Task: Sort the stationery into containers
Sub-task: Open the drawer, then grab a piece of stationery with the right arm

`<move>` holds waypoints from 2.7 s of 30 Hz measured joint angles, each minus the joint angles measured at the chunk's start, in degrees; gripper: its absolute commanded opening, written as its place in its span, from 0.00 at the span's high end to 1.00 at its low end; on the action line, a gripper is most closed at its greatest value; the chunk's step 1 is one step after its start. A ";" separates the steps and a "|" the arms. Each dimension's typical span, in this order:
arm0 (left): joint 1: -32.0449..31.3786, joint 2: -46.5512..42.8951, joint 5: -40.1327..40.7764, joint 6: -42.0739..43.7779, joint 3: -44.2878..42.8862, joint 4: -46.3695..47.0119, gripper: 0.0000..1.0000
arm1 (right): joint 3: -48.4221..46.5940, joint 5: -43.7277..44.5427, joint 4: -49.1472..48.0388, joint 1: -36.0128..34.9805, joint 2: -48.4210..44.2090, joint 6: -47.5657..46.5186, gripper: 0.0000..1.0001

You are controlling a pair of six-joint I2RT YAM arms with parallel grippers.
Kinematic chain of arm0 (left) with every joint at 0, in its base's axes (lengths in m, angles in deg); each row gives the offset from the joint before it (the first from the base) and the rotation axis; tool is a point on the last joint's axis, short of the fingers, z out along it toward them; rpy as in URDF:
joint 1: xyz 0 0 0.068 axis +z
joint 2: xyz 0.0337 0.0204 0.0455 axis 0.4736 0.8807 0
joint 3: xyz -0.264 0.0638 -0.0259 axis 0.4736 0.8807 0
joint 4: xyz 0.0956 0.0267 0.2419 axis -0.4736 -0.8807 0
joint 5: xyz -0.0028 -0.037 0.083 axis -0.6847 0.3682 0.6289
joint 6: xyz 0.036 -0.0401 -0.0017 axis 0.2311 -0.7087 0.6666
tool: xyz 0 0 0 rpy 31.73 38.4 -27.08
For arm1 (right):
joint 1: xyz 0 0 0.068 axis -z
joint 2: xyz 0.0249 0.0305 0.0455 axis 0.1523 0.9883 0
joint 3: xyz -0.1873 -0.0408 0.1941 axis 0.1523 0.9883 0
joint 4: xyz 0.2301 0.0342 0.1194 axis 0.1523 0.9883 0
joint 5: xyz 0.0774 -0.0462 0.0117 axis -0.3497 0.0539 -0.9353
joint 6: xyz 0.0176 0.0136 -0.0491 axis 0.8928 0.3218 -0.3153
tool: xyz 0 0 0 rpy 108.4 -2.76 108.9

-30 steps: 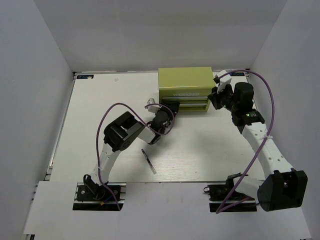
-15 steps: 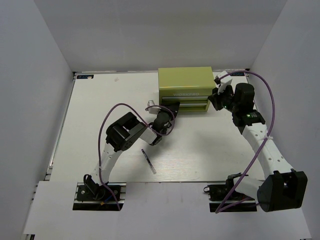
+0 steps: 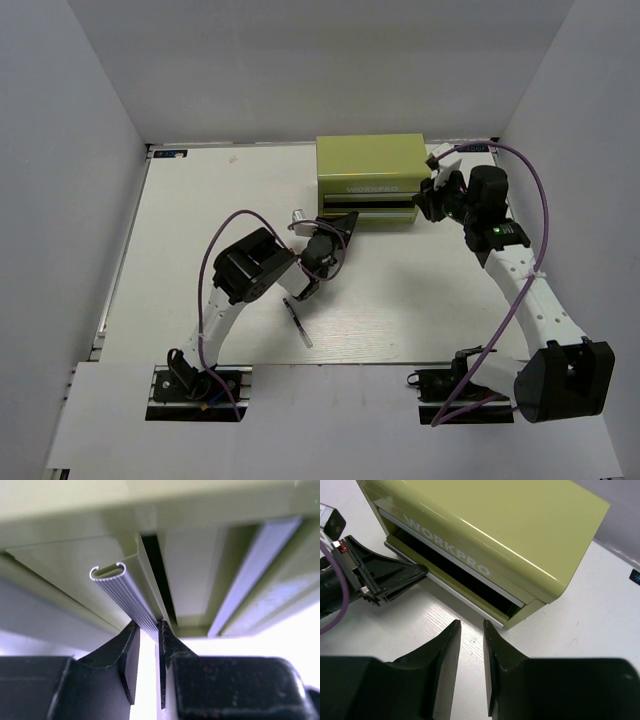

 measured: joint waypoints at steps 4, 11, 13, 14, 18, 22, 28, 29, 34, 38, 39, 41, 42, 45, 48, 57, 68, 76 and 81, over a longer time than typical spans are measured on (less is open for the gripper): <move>-0.57 -1.09 -1.46 -0.24 3.26 2.38 0.85 | -1.57 -0.22 1.44 0.00 2.43 -0.52 0.69; -0.79 -3.06 -4.46 -0.33 7.04 3.67 0.85 | -3.28 -1.22 3.15 0.00 5.11 -1.11 0.67; -0.79 -3.76 -5.33 -0.17 7.98 3.63 0.81 | -3.54 -1.44 3.28 0.00 5.33 -1.36 0.67; -0.79 -4.15 -5.75 -0.15 8.44 3.45 0.80 | -3.54 -1.49 3.32 0.00 5.33 -1.49 0.66; -0.81 -5.25 -7.06 0.11 9.70 3.04 0.70 | -3.56 -1.84 3.37 0.00 5.33 -1.75 0.64; -0.52 -6.43 -6.97 1.73 10.73 1.38 0.35 | -3.61 -2.05 3.41 0.00 5.33 -1.88 0.58; 0.79 -8.50 -7.52 3.93 12.07 -2.12 0.18 | -3.63 -2.80 3.96 0.00 5.33 -2.38 0.47; 0.85 -9.29 -8.15 4.83 12.28 -2.67 0.18 | -3.69 -2.99 4.31 0.00 5.33 -2.69 0.46; 0.68 -16.39 -13.64 10.25 14.23 -5.09 0.18 | -4.17 -4.98 6.38 0.00 5.33 -3.82 0.15; -0.59 -27.58 -19.71 16.28 15.80 -11.41 0.28 | -4.24 -8.59 6.91 0.00 4.87 -5.40 0.11; -1.09 -31.12 -20.81 17.46 16.98 -12.83 0.35 | -4.24 -9.42 6.91 0.00 4.57 -5.64 0.11; -1.92 -38.53 -22.32 18.80 19.96 -17.11 0.63 | -4.24 -11.23 7.15 0.00 3.78 -6.36 0.18; -2.19 -42.23 -22.53 19.37 21.73 -19.54 0.72 | -4.35 -12.17 7.58 -0.02 3.56 -6.93 0.25; -1.73 -54.07 -20.74 20.63 26.05 -32.33 0.90 | -5.42 -15.76 11.34 -0.50 3.76 -9.55 0.69; -0.92 -64.00 -15.50 21.99 25.83 -50.40 0.79 | -6.32 -18.34 15.93 -2.58 4.74 -11.76 0.84; 0.72 -72.13 -7.28 18.18 18.45 -93.31 0.21 | -6.49 -14.67 20.06 -20.52 10.29 -11.45 0.62; 0.74 -90.25 -6.34 10.58 18.71 -115.91 0.14 | -23.52 -4.02 20.13 -33.70 36.04 -0.94 0.38; 0.74 -94.86 -5.62 7.63 18.86 -125.13 0.13 | -27.85 1.73 18.34 -38.53 45.66 4.57 0.27; 0.74 -96.00 -7.13 7.06 20.20 -127.23 0.13 | -29.27 6.10 17.59 -39.85 49.68 6.64 0.27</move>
